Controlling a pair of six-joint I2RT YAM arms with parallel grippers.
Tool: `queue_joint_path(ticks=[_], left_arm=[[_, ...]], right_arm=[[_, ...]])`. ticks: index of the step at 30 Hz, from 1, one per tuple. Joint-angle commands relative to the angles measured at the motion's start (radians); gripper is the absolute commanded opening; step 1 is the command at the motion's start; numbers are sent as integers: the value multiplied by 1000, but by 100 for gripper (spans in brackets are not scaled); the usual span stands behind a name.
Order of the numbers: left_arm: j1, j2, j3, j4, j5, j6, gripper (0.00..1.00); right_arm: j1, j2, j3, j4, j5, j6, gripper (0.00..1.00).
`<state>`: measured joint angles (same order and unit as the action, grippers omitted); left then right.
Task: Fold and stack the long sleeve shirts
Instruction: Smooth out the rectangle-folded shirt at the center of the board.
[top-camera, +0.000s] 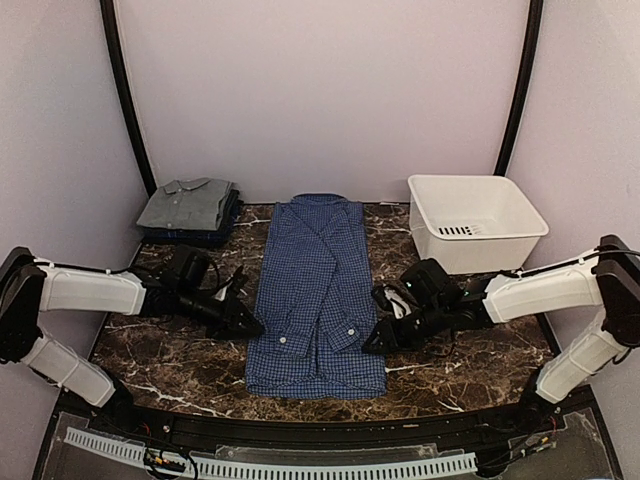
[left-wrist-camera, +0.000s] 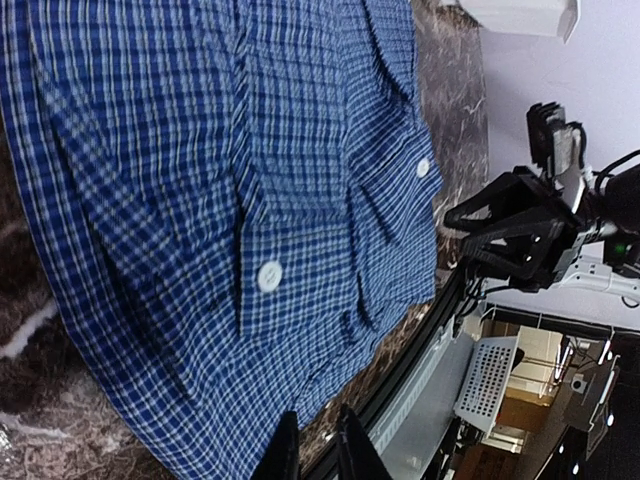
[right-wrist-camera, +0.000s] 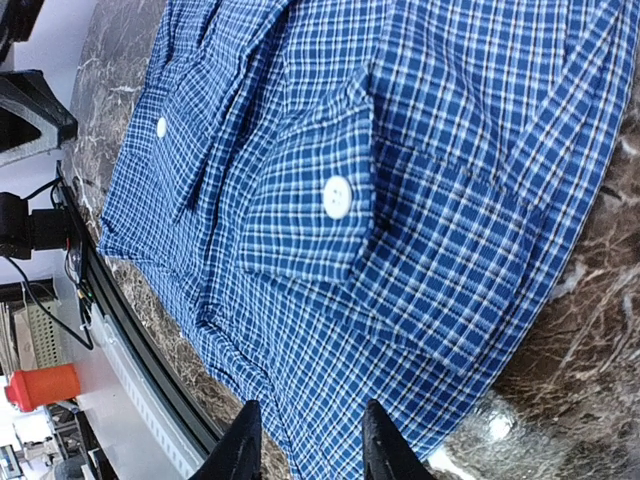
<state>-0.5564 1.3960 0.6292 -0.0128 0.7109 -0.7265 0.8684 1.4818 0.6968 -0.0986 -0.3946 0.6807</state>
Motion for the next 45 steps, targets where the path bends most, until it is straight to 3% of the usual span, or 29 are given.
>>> queue_joint_path(ticks=[1,9,18,26,33,39,45], left_arm=[[-37,3,-83,-49,36,7,12],[-54,40,-165,-91,58,15,11],[-57,103,-138,-231,-6,43,12],[-57,-24,-20,-401,-12,64,24],[-32,-28,76,-411,-74,101,29],[66,51,95,-338,-61,142,36],[72,167,121,-285,-63,180,40]], right_arm=[[10,-40,-63,81,-59,57,31],[37,-28,-167,157,-106,112,31],[56,-20,-205,148,-123,115,31],[56,-130,-169,4,-70,88,36],[-24,-120,-135,32,-36,96,39],[-91,-64,-150,152,-70,136,43],[-131,6,-152,224,-98,158,46]])
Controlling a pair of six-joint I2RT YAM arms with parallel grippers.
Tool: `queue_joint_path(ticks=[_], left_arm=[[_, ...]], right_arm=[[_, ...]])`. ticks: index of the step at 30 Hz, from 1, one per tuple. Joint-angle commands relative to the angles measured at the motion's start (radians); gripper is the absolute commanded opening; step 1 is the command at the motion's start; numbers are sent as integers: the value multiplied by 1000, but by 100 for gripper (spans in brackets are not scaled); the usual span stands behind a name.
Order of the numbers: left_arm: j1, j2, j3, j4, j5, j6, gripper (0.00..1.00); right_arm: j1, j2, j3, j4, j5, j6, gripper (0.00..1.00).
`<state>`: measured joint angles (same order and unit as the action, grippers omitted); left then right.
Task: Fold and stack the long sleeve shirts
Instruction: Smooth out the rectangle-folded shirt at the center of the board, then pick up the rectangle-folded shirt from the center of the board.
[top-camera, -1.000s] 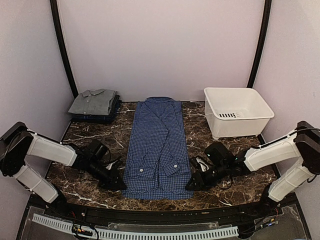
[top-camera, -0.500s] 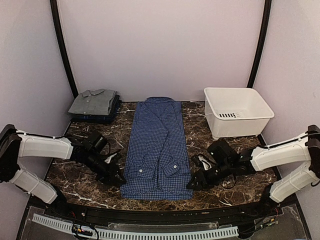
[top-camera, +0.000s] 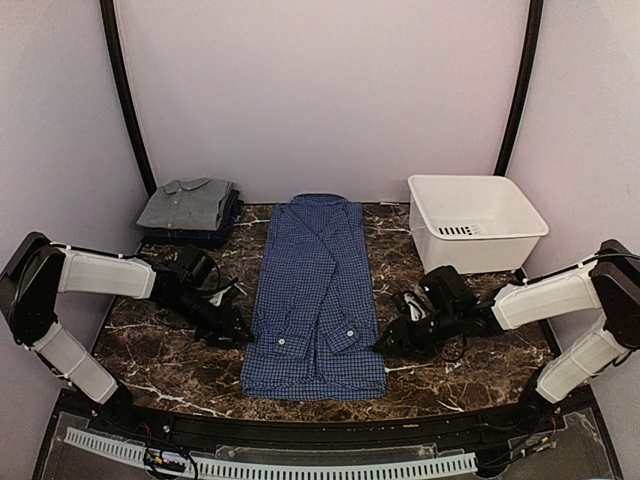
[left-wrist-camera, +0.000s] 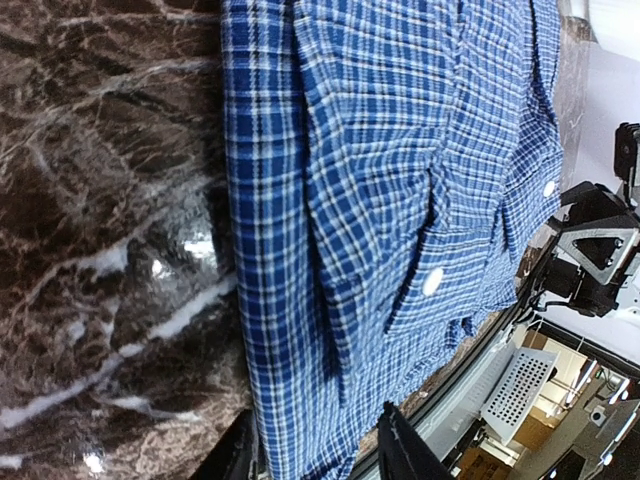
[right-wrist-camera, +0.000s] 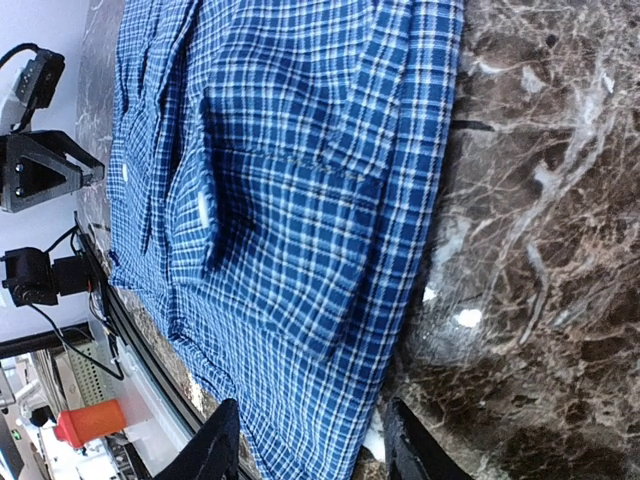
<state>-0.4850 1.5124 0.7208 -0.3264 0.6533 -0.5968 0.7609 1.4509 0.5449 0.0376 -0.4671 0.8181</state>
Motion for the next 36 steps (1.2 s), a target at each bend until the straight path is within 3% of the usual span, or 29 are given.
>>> queue_joint_path(ticks=[1,20,30,36], left_arm=[[1,73,33,26,-13,55,40],[-17,169,34,-2,25,79,41],[-53,182,12,56,73,7,28],[-69,182,-14,101,106,-31,15]], right_arm=[[-30,42,-1,95,-23,24,46],[-69,157,-16,216,-81,63,39],[-69,171,-21,255,-94,73,26],[-69,170,-35,284,-107,81,13]])
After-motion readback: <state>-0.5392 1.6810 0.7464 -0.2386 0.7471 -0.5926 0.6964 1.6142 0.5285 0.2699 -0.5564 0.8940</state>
